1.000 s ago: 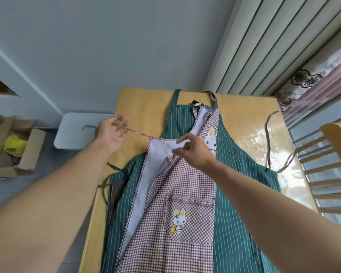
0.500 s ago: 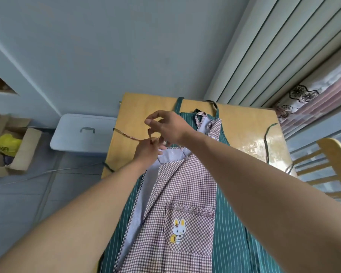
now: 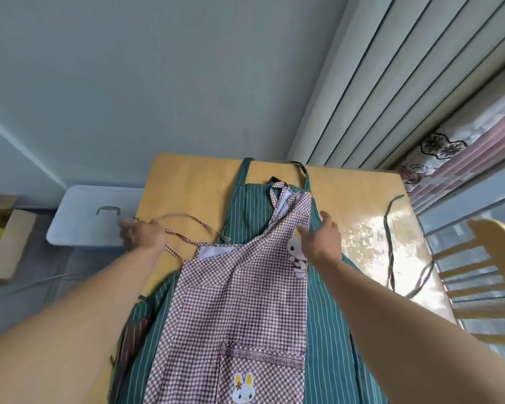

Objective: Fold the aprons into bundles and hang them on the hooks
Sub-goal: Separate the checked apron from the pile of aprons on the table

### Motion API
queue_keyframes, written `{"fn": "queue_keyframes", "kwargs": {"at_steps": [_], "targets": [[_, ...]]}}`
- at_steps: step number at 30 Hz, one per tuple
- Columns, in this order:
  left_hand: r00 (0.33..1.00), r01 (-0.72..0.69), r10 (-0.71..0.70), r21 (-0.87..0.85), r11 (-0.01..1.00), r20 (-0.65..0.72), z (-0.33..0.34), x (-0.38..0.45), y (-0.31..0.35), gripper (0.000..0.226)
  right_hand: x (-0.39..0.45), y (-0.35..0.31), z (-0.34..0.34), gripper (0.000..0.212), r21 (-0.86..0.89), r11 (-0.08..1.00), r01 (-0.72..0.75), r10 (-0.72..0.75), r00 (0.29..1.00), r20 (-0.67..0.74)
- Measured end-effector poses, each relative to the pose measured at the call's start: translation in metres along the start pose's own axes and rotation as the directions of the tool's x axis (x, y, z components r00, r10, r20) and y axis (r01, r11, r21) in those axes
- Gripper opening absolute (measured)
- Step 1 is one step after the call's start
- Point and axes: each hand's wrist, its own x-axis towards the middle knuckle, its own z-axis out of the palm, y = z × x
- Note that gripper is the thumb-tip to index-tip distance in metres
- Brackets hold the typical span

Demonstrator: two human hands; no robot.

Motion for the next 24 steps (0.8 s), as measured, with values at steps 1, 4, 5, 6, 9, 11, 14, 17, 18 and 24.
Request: {"fn": "queue_keyframes", "kwargs": {"at_steps": [1, 4, 5, 6, 9, 11, 14, 17, 18, 24], "targets": [[0.989, -0.096, 0.099, 0.040, 0.995, -0.106, 0.001, -0.007, 0.000, 0.068, 0.006, -0.004, -0.003, 0.064, -0.080, 0.992, 0.099, -0.103, 0.993, -0.055], [0.862, -0.502, 0.481, 0.142, 0.853, 0.158, 0.016, -0.039, 0.006, 0.031, 0.032, -0.022, -0.010, 0.047, -0.205, 0.935, 0.291, -0.312, 0.947, -0.080], [0.789, -0.560, 0.474, 0.143, 0.816, 0.390, 0.024, -0.049, 0.005, 0.019, 0.041, -0.028, -0.010, 0.044, -0.254, 0.910, 0.329, -0.352, 0.935, -0.050], [0.704, -0.601, 0.415, 0.171, 0.781, 0.576, 0.032, -0.059, 0.004, 0.018, 0.048, -0.033, -0.010, 0.043, -0.327, 0.871, 0.367, -0.390, 0.921, -0.004], [0.626, -0.713, 0.377, 0.304, 0.632, 0.683, 0.056, -0.071, 0.000, 0.040, 0.065, -0.045, -0.009, 0.055, -0.500, 0.728, 0.469, -0.448, 0.878, 0.172], [0.635, -0.735, 0.387, 0.369, 0.569, 0.669, 0.062, -0.070, 0.002, 0.048, 0.070, -0.047, -0.006, 0.054, -0.583, 0.649, 0.488, -0.437, 0.867, 0.239], [0.635, -0.741, 0.338, 0.426, 0.519, 0.694, 0.066, -0.061, 0.003, 0.048, 0.076, -0.044, -0.005, 0.033, -0.654, 0.575, 0.491, -0.462, 0.855, 0.236], [0.635, -0.739, 0.331, 0.424, 0.524, 0.698, 0.069, -0.058, 0.004, 0.033, 0.083, -0.046, -0.008, 0.028, -0.569, 0.616, 0.545, -0.534, 0.820, 0.207], [0.639, -0.730, 0.324, 0.416, 0.542, 0.698, 0.070, -0.056, 0.005, 0.027, 0.085, -0.047, -0.009, 0.032, -0.525, 0.643, 0.557, -0.545, 0.815, 0.198], [0.626, -0.725, 0.286, 0.407, 0.556, 0.725, 0.071, -0.048, 0.007, 0.021, 0.098, -0.064, -0.005, 0.034, -0.396, 0.800, 0.451, -0.482, 0.876, 0.025]]}}
